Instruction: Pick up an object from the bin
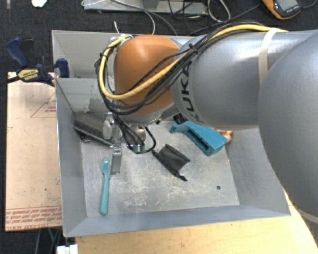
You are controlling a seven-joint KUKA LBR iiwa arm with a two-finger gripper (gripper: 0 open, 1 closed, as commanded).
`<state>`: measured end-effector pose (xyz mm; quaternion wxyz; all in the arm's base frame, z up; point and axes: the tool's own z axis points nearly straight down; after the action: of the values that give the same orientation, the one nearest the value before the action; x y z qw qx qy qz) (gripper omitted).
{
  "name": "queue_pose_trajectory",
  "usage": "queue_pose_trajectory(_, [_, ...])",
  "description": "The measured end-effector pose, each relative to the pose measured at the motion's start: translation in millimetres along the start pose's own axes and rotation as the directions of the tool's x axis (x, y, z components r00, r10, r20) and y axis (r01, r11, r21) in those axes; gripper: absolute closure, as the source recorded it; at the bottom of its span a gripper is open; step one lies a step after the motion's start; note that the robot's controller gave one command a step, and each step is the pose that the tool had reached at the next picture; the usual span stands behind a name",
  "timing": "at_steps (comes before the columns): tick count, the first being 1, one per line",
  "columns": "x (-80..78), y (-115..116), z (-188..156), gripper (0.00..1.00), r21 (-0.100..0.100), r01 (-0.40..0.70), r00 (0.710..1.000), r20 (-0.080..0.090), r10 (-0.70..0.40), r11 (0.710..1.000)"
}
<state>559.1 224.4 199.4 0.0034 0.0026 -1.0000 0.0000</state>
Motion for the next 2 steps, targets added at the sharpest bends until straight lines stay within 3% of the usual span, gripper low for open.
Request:
queue_pose_trajectory(1, [-1.8,-1.3,-5.1,0.0,-0.002,-0.005,1.0,0.007,0.005,1.0])
queue_pose_trajectory(2, [-36.6,-4.7,63.1,0.0,-0.005,-0.107,0.994,0.011,0.107,0.994])
